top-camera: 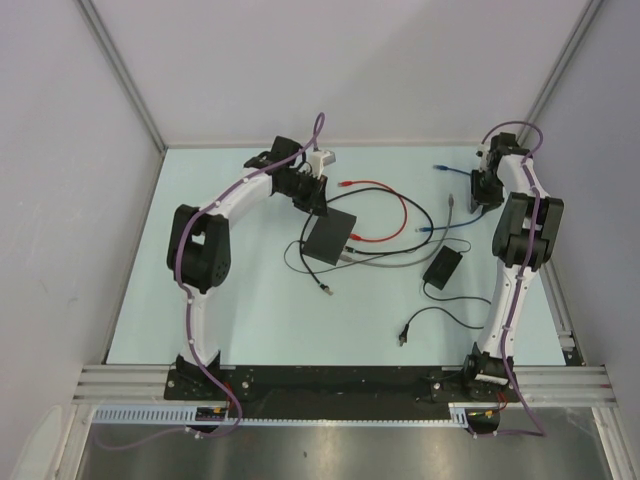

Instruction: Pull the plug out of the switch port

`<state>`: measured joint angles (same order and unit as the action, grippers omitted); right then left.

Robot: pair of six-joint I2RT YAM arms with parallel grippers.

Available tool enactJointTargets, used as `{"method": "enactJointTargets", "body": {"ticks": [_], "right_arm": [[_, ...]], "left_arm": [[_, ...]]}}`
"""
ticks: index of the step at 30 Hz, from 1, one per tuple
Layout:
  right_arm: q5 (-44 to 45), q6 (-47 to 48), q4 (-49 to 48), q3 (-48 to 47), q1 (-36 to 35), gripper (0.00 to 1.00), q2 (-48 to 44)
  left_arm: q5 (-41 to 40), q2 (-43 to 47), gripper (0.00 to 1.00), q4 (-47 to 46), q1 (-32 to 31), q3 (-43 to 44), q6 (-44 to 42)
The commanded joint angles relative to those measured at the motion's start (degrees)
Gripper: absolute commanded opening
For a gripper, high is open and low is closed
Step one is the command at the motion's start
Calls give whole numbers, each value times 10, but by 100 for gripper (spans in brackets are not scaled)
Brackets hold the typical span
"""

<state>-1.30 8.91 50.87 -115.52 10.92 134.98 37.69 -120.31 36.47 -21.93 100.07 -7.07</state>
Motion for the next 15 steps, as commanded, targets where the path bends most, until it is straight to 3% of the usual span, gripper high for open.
{"method": "enactJointTargets", "body": {"ticks": [1,15], "right_arm": [[13,5,6,5,6,38,8],[11,-3,-11,35,-15,38,-52]], "left_arm": [[-2,37,20,-5,-6,-1,-9],[-4,34,20,-5,-9,0,-13]]}}
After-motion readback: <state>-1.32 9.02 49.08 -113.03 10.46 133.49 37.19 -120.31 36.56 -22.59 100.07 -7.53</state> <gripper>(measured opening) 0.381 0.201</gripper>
